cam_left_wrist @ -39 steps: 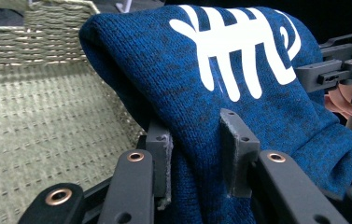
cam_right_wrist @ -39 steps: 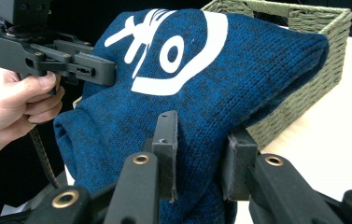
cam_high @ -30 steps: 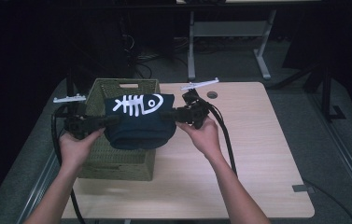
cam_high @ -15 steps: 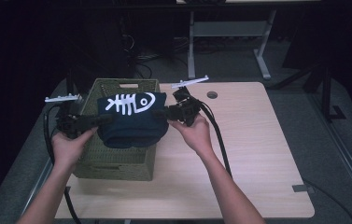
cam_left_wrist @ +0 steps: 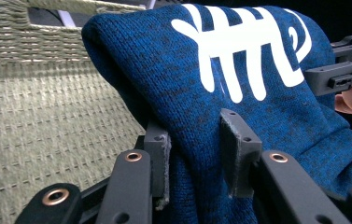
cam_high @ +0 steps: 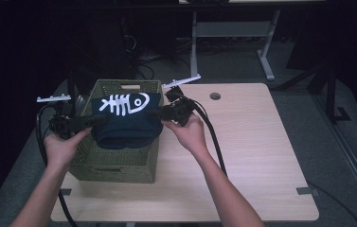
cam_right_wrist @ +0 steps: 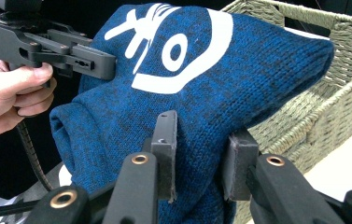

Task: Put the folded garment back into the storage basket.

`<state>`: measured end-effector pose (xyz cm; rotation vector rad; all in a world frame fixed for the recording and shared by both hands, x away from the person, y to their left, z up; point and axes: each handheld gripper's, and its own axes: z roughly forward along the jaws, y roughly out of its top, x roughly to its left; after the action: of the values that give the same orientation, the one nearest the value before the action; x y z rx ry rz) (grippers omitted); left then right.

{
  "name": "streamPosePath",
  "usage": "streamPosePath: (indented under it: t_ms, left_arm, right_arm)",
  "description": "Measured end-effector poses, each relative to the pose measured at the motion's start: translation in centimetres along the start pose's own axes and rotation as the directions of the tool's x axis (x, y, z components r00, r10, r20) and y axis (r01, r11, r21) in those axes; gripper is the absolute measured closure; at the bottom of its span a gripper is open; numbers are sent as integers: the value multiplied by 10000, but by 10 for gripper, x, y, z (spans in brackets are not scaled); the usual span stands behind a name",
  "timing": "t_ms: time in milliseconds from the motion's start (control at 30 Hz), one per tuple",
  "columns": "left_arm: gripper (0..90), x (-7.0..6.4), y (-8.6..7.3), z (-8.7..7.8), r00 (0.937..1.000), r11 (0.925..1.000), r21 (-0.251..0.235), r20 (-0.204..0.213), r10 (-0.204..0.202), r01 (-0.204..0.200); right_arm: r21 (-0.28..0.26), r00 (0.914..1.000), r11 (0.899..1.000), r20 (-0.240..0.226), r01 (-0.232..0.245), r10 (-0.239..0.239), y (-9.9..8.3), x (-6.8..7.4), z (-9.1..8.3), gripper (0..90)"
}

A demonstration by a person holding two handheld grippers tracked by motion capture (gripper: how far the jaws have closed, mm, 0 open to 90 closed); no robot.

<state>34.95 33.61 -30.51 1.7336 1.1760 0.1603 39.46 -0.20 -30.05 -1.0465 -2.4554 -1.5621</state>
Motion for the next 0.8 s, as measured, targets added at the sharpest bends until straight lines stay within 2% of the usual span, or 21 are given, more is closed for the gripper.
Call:
streamPosePath:
  t_ms: [100,300,367,600,800]
  left_arm:
    - [660,3,-2,-1,9999,9999,14,9,-107,107]
    - [653,12,-5,-2,9988,9990,87,-229,-437,439]
    - [653,15,-5,-4,9987,9993,132,-363,-354,359]
    - [643,21,-7,-6,9972,9985,172,-560,-505,515]
    - [643,29,-10,-4,9943,9970,435,-876,-604,644]
  right_arm:
    - [78,10000,10000,-17,53,-53,2,1,5,700]
    - [194,9999,9998,-105,19,-17,2,2,16,700]
    - [198,9999,9998,-129,-20,23,2,3,20,700]
    - [273,9999,9996,-116,-79,82,1,6,32,700]
    - [370,9999,9993,-43,-112,114,-1,7,40,696]
